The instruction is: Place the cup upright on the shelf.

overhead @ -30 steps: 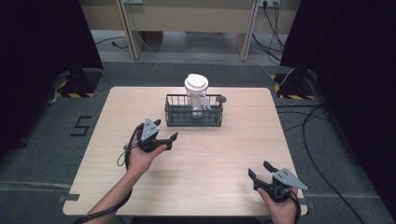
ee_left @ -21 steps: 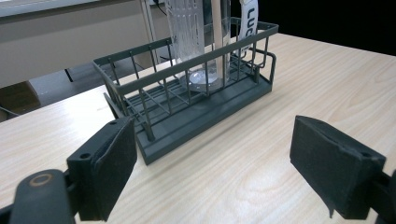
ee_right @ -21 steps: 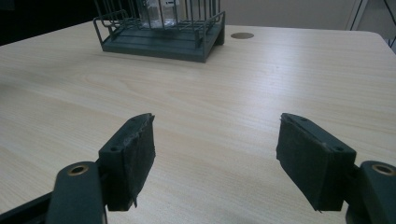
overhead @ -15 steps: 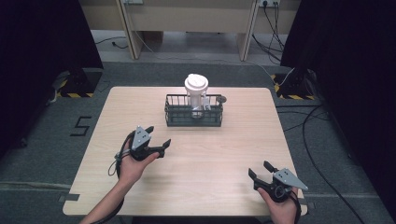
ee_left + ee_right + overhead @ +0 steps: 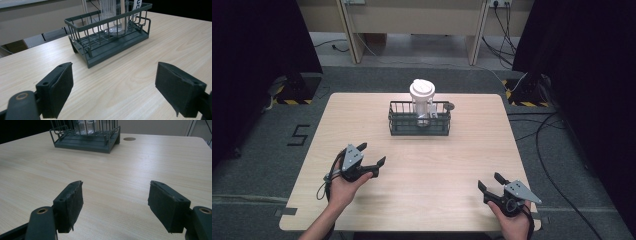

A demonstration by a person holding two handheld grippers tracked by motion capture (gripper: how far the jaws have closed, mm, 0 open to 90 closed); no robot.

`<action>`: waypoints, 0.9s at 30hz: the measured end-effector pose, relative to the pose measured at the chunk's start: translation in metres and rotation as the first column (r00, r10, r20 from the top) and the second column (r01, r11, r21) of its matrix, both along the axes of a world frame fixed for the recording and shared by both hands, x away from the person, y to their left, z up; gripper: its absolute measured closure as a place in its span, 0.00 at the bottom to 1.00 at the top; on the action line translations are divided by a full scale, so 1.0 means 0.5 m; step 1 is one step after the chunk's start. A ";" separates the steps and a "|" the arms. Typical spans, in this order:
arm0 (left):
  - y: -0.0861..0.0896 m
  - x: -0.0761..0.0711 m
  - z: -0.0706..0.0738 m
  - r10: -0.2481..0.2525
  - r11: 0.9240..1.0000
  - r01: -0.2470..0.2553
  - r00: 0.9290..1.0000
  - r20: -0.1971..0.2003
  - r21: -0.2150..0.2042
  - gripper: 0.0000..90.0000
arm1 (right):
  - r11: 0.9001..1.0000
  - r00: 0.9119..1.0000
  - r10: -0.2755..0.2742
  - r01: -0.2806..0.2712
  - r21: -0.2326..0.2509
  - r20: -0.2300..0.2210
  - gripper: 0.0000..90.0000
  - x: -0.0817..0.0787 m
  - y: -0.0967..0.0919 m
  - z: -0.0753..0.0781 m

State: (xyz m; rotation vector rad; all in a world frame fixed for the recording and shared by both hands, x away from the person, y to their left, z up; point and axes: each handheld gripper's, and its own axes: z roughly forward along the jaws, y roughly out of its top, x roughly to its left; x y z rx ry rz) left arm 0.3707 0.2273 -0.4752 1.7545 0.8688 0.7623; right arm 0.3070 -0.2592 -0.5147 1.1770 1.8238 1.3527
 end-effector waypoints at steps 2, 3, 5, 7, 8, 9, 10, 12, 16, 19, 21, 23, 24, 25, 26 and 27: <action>0.006 -0.007 -0.004 0.003 1.000 -0.003 1.000 -0.004 -0.002 0.16 | 1.000 1.000 0.000 0.000 0.000 0.000 0.32 0.000 0.000 0.000; 0.009 -0.010 -0.006 0.005 1.000 -0.005 1.000 -0.006 -0.003 0.16 | 1.000 1.000 0.000 0.000 0.000 0.000 0.32 0.000 0.000 0.000; 0.015 -0.015 -0.010 0.009 1.000 -0.009 1.000 -0.010 -0.005 0.16 | 1.000 1.000 0.000 0.000 0.000 -0.001 0.32 0.000 0.000 0.000; 0.023 -0.021 -0.013 0.016 1.000 -0.016 1.000 -0.014 -0.009 0.16 | 1.000 1.000 0.000 0.000 -0.001 0.000 0.32 0.000 0.000 0.000; 0.027 -0.024 -0.015 0.020 1.000 -0.021 1.000 -0.015 -0.013 0.16 | 1.000 1.000 -0.001 0.001 -0.001 0.000 0.32 0.000 0.000 0.000; 0.030 -0.027 -0.017 0.020 1.000 -0.021 1.000 -0.019 -0.020 0.16 | 1.000 1.000 -0.001 0.001 -0.001 -0.001 0.32 0.000 0.000 0.000; 0.035 -0.031 -0.018 0.028 0.999 -0.028 0.999 -0.018 -0.017 0.16 | 1.000 1.000 0.000 0.000 -0.002 0.000 0.32 0.000 0.000 0.000; 0.043 -0.037 -0.022 0.032 0.999 -0.033 0.999 -0.025 -0.024 0.16 | 1.000 1.000 0.000 0.000 -0.004 0.000 0.32 0.000 0.001 0.000; 0.061 -0.048 -0.032 0.052 0.998 -0.053 0.998 -0.037 -0.026 0.16 | 1.000 1.000 -0.001 0.001 -0.006 0.001 0.32 -0.001 0.002 0.000; 0.071 -0.055 -0.042 0.063 0.998 -0.065 0.997 -0.049 -0.027 0.16 | 1.000 1.000 -0.002 0.002 -0.005 0.002 0.32 -0.001 0.002 0.000; 0.078 -0.060 -0.050 0.069 0.997 -0.071 0.996 -0.058 -0.024 0.16 | 1.000 1.000 -0.002 0.002 -0.005 0.002 0.32 -0.001 0.002 0.000; 0.085 -0.065 -0.057 0.080 0.996 -0.082 0.995 -0.064 -0.026 0.16 | 1.000 1.000 -0.003 0.003 -0.006 0.001 0.32 -0.001 0.002 0.000; 0.088 -0.067 -0.059 0.084 0.996 -0.086 0.994 -0.067 -0.026 0.16 | 1.000 1.000 -0.003 0.003 -0.006 0.001 0.32 -0.001 0.002 0.000; 0.091 -0.069 -0.061 0.089 0.995 -0.091 0.994 -0.070 -0.026 0.16 | 1.000 1.000 -0.003 0.003 -0.006 0.002 0.32 -0.001 0.002 0.000; 0.095 -0.072 -0.064 0.095 0.995 -0.097 0.993 -0.071 -0.026 0.16 | 1.000 1.000 -0.002 0.002 -0.009 0.004 0.32 -0.001 0.002 0.000; 0.097 -0.073 -0.065 0.098 0.995 -0.100 0.993 -0.073 -0.024 0.16 | 1.000 1.000 -0.003 0.003 -0.007 0.002 0.32 -0.001 0.002 0.000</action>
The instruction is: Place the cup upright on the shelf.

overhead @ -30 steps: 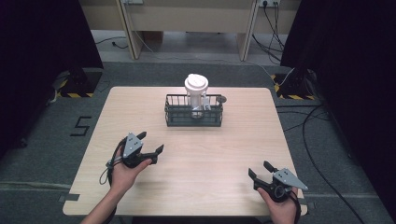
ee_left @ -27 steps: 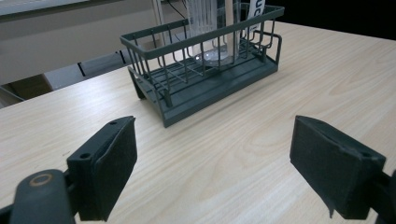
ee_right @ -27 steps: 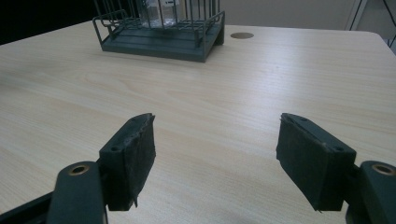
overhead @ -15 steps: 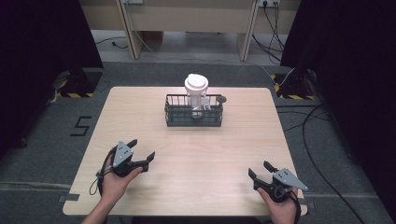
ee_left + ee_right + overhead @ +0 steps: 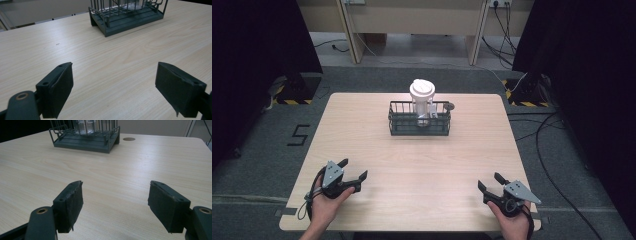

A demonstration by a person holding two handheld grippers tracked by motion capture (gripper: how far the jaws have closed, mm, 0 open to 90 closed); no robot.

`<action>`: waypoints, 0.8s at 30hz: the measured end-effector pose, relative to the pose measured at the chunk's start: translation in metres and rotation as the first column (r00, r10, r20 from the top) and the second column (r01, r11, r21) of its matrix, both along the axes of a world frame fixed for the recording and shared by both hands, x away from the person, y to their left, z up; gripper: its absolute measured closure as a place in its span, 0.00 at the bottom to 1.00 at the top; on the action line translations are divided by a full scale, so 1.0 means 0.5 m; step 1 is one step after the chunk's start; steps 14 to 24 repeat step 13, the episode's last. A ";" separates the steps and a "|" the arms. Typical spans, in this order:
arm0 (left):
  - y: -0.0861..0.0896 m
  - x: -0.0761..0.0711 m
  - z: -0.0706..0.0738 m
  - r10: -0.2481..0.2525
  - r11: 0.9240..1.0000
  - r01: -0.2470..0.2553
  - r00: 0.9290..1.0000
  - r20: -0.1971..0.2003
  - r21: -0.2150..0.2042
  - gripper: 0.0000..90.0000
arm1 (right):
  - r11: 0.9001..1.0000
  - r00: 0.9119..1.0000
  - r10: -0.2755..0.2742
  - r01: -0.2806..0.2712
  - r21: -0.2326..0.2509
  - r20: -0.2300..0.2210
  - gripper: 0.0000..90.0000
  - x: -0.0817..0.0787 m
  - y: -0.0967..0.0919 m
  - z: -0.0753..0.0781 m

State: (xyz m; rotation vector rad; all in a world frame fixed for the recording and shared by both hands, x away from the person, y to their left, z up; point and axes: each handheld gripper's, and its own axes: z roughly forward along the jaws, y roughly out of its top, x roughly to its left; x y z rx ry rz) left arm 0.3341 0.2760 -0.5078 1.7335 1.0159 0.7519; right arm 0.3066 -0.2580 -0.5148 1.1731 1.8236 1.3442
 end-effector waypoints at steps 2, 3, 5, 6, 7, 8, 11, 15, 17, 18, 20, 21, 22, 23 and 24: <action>0.004 -0.003 -0.003 0.008 1.000 -0.008 1.000 -0.002 -0.006 0.16 | 1.000 1.000 0.000 0.000 0.000 0.000 0.32 0.000 0.000 0.000; 0.005 -0.004 -0.004 0.011 1.000 -0.011 1.000 -0.002 -0.008 0.16 | 1.000 1.000 -0.001 0.001 0.000 0.000 0.32 0.000 0.000 0.000; 0.006 -0.007 -0.008 0.020 1.000 -0.020 1.000 0.002 -0.020 0.16 | 1.000 1.000 -0.001 0.001 0.000 0.000 0.32 0.000 0.000 0.000; 0.005 -0.007 -0.009 0.022 0.999 -0.022 1.000 0.003 -0.025 0.16 | 1.000 1.000 -0.001 0.001 0.000 0.001 0.32 0.000 0.000 0.000; 0.005 -0.009 -0.011 0.025 0.999 -0.025 1.000 0.002 -0.035 0.16 | 1.000 1.000 -0.001 0.001 0.000 0.001 0.32 0.000 0.000 0.000; 0.004 -0.010 -0.011 0.026 0.999 -0.026 1.000 0.003 -0.039 0.16 | 1.000 1.000 0.000 0.000 -0.001 0.001 0.32 0.000 0.000 0.000; 0.006 -0.014 -0.007 0.035 0.998 -0.034 0.999 0.017 -0.057 0.16 | 1.000 1.000 0.004 -0.003 -0.002 0.004 0.32 0.000 0.000 0.000; 0.008 -0.017 -0.003 0.042 0.997 -0.040 0.999 0.032 -0.060 0.16 | 1.000 1.000 0.004 -0.004 -0.003 0.008 0.32 -0.001 0.000 0.000; 0.008 -0.017 -0.003 0.042 0.997 -0.040 0.999 0.032 -0.060 0.16 | 1.000 1.000 0.004 -0.004 -0.003 0.008 0.32 -0.001 0.000 0.000; 0.008 -0.017 -0.003 0.042 0.997 -0.040 0.999 0.032 -0.060 0.16 | 1.000 1.000 0.004 -0.004 -0.003 0.008 0.32 -0.001 0.000 0.000; 0.008 -0.017 -0.003 0.042 0.997 -0.040 0.999 0.032 -0.060 0.16 | 1.000 1.000 0.004 -0.004 -0.003 0.008 0.32 -0.001 0.000 0.000; 0.008 -0.017 -0.003 0.042 0.997 -0.040 0.999 0.032 -0.060 0.16 | 1.000 1.000 0.004 -0.004 -0.003 0.008 0.32 -0.001 0.000 0.000; 0.008 -0.017 -0.003 0.042 0.997 -0.040 0.999 0.032 -0.060 0.16 | 1.000 1.000 0.004 -0.004 -0.003 0.008 0.32 -0.001 0.000 0.000; 0.008 -0.017 -0.003 0.042 0.997 -0.040 0.999 0.032 -0.060 0.16 | 1.000 1.000 0.004 -0.004 -0.003 0.008 0.32 -0.001 0.000 0.000; 0.008 -0.017 -0.003 0.042 0.997 -0.040 0.999 0.032 -0.060 0.16 | 1.000 1.000 0.004 -0.004 -0.003 0.008 0.32 -0.001 0.000 0.000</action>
